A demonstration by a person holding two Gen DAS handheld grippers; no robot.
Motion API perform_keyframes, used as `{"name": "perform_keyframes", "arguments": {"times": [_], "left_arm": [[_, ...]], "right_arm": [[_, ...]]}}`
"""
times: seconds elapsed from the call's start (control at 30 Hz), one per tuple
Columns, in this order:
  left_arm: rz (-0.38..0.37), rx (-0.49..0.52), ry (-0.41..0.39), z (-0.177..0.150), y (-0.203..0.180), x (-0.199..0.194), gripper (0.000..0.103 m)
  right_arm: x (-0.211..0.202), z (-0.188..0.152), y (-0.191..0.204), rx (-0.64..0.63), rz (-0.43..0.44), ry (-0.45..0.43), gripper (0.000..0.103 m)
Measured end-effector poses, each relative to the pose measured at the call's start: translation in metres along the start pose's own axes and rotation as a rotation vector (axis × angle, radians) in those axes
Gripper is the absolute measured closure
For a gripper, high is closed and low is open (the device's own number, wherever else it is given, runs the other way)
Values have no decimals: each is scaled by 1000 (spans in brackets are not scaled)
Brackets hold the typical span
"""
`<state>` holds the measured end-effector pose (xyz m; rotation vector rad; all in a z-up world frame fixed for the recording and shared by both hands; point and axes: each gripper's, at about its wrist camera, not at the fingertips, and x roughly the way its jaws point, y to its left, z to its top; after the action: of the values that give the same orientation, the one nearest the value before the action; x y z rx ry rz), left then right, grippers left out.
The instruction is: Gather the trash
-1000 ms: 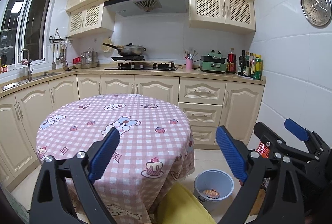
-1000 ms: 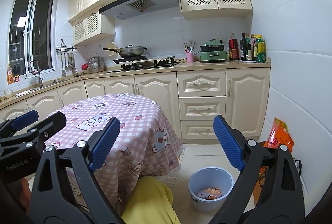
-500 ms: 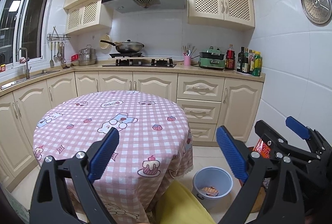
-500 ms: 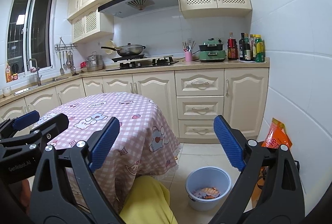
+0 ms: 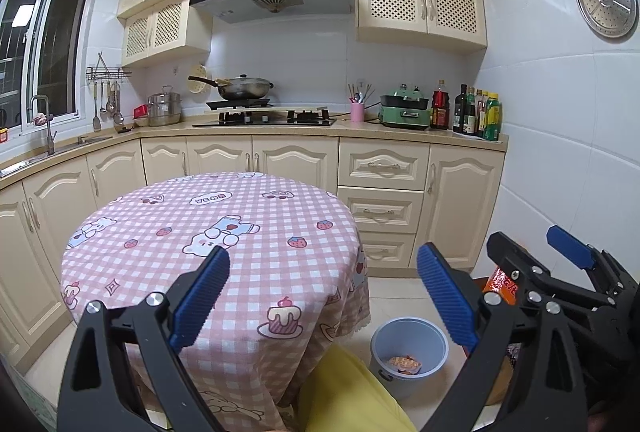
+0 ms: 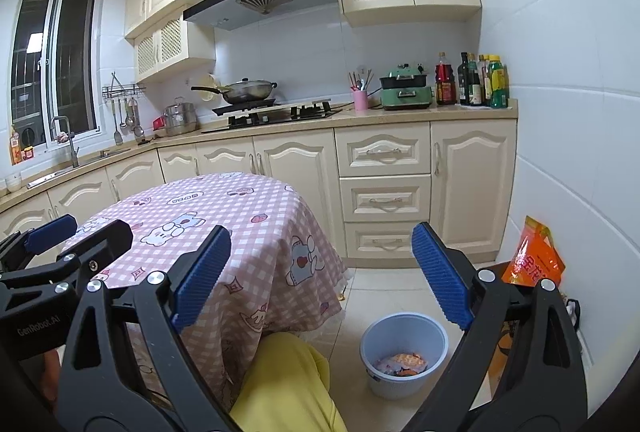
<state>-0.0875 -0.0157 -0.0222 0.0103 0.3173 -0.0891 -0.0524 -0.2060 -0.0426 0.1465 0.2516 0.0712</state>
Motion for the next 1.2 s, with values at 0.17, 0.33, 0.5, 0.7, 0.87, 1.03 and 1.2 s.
{"name": "perform_keyframes", "arguments": {"times": [0.17,0.33,0.5,0.7,0.87,1.03,1.2], "left_arm": [[-8,2,14,0,0,3,10],[-15,2,24,-1,0,5,10],[-16,2,29,-2,-1,6,10],[-19,2,31,-4,-1,6,10],[-20,-1,34,-3,-2,8,10],[-20,-1,34,-3,-1,8,10],[-21,-2,35,-4,-1,8,10]], "right_arm": [[2,-1,-4,3,2,12,12],[2,-2,-5,2,-1,16,12],[3,-3,-5,2,-2,18,12],[3,-3,-5,4,-3,21,12],[3,-3,-5,4,-3,23,12],[3,-4,-6,5,-4,24,12],[3,-6,-6,5,-4,26,12]]}}
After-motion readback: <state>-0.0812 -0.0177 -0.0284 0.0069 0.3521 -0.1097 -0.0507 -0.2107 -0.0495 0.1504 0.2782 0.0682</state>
